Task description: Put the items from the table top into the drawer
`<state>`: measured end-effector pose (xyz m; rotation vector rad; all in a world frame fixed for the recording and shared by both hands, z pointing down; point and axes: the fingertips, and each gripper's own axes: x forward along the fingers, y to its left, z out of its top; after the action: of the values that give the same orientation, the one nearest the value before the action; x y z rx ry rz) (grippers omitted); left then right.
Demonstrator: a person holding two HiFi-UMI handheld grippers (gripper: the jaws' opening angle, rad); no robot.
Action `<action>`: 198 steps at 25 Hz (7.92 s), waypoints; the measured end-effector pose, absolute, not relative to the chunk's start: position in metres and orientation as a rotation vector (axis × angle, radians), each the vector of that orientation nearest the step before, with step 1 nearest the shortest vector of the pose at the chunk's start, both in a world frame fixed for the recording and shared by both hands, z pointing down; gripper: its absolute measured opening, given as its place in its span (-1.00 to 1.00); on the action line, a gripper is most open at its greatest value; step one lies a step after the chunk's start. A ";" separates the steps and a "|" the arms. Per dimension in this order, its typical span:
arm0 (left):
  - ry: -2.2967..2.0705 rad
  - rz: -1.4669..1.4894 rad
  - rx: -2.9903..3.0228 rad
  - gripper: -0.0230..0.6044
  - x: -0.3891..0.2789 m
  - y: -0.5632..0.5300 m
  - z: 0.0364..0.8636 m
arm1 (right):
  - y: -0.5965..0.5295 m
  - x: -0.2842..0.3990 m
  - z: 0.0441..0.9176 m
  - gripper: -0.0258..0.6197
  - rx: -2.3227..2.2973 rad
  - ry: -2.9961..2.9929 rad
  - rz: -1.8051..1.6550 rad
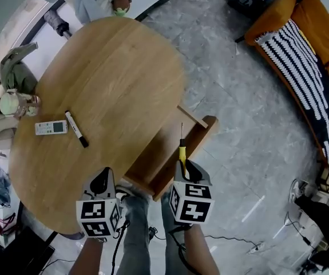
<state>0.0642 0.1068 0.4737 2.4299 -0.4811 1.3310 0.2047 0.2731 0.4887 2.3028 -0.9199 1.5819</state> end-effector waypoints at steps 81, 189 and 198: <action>-1.267 0.895 1.792 -0.95 -0.236 -0.042 0.503 | -0.124 0.032 0.494 -0.18 1.084 -1.736 0.580; -0.998 0.961 2.073 -0.95 -0.094 0.041 0.475 | 0.069 0.128 0.449 -0.25 1.301 -1.733 0.812; -0.920 1.008 2.131 -0.95 -0.058 0.059 0.475 | 0.125 0.149 0.454 -0.25 1.375 -1.693 0.906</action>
<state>-0.0584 0.0595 0.4754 2.1306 -0.9202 1.0085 0.1489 0.1251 0.4540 1.3752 -1.6931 0.9056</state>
